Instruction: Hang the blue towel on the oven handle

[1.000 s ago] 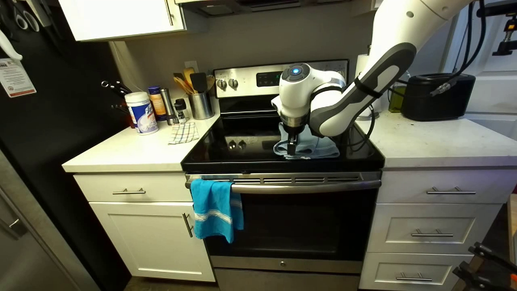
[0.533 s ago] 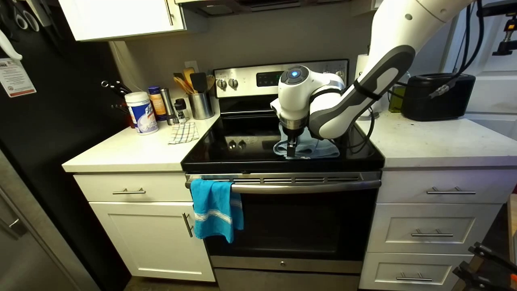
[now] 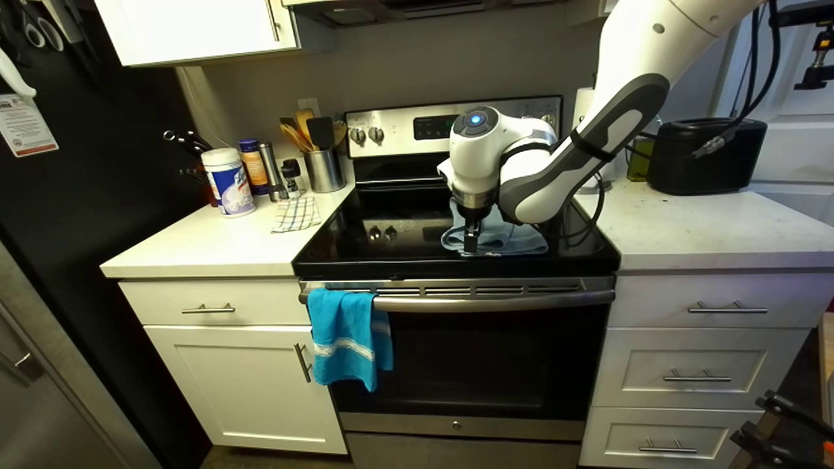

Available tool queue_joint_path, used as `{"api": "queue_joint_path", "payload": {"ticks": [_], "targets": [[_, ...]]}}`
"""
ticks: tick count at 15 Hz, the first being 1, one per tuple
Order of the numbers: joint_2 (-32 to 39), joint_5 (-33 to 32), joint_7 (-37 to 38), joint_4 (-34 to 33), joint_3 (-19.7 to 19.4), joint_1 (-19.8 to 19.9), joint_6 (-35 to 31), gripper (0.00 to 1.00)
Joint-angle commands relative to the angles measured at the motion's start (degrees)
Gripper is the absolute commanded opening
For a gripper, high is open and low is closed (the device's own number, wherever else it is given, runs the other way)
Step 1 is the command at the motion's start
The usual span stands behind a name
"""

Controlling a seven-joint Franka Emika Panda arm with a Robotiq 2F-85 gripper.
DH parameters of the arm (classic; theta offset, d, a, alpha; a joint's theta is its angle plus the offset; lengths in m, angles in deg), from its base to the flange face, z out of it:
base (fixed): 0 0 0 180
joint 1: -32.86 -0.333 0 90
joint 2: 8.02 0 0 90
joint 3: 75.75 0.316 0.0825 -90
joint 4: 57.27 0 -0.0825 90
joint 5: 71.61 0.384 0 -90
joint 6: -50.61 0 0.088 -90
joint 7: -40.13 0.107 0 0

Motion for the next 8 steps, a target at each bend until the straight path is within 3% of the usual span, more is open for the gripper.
{"api": "queue_joint_path", "payload": {"ticks": [1, 8], "targets": [[0.4, -1.9, 2.0, -0.2, -0.7, -0.2, 1.4, 1.0], [1.4, -2.3, 2.3, -1.2, -1.8, 0.5, 1.9, 1.0]]}}
